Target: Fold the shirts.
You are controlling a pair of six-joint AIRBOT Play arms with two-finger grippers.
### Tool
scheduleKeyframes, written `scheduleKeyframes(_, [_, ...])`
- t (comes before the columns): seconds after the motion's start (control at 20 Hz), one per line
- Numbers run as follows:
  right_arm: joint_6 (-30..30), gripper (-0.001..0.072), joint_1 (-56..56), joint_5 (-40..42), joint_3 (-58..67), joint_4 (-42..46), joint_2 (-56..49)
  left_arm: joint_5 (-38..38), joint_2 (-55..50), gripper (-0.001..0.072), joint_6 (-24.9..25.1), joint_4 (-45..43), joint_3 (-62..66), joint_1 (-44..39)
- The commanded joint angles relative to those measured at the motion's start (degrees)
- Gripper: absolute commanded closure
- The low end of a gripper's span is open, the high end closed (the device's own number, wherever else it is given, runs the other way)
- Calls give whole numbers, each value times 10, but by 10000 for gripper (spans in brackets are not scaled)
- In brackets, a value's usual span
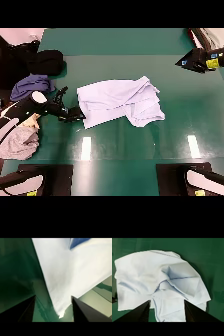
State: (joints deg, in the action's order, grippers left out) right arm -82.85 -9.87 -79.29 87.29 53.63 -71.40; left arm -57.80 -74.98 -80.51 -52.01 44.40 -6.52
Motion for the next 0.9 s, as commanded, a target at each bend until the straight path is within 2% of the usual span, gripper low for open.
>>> scheduleKeyframes(0.0, [0,240,0,-6,0,0,1,32,-2,173,15,43,-14,-1])
scheduleKeyframes(0.15, [0,240,0,-25,0,-1,1,47,-2,175,14,48,-14,-21])
scheduleKeyframes(0.2, [0,240,0,-32,0,0,1,54,-2,296,14,49,-14,-35])
scheduleKeyframes(0.25, [0,240,0,-38,0,0,1,65,-2,452,15,49,-14,-53])
scheduleKeyframes(0.35, [0,240,0,-52,0,0,1,85,-2,571,14,49,-14,-80])
scheduleKeyframes(0.4, [0,240,0,-63,0,1,1,88,-2,684,14,49,-14,-83])
scheduleKeyframes(0.5, [0,240,0,-82,-16,0,9,75,-2,685,14,43,-3,-80])
scheduleKeyframes(0.6, [0,240,4,-77,-89,2,47,44,-1,685,14,16,30,-80])
scheduleKeyframes(0.7, [-7,243,9,-70,-199,3,101,12,-1,685,14,-8,75,-80])
scheduleKeyframes(0.85, [-61,245,41,-13,-384,1,188,-16,-1,685,15,-23,133,-80])
